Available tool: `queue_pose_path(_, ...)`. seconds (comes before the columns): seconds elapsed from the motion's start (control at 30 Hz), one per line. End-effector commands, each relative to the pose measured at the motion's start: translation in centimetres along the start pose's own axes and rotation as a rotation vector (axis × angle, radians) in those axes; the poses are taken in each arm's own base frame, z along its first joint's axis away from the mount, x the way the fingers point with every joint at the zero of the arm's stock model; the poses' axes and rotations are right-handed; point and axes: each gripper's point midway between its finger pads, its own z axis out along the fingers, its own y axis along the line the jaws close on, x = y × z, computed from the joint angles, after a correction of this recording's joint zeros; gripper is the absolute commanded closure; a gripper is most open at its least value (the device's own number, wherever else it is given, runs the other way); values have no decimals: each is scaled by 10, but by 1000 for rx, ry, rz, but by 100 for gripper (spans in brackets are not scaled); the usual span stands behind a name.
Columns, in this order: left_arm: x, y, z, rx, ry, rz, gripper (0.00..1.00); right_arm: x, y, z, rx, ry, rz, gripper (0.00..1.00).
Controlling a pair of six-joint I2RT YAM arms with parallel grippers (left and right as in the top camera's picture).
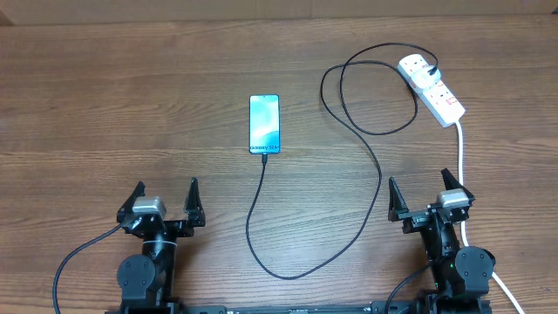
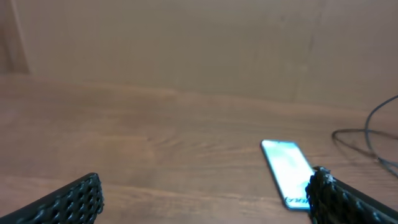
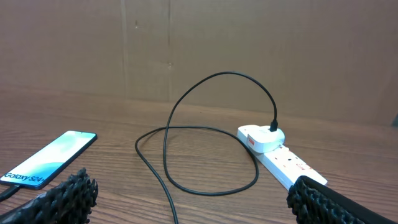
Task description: Plug charger to phone and switch on socket
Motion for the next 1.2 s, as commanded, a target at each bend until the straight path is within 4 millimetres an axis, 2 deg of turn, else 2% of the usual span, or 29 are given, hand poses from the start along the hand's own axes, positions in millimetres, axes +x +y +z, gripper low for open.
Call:
queue_pose_path(0.0, 3, 6, -1, -31, 5, 44, 0, 1, -1, 0, 3, -6, -2, 0)
queue_pose_path(0.2, 3, 4, -1, -24, 8, 135, 0, 1, -1, 0, 3, -6, -2, 0)
queue_pose_path(1.17, 3, 3, 0, -17, 9, 129, 0, 1, -1, 0, 3, -6, -2, 0)
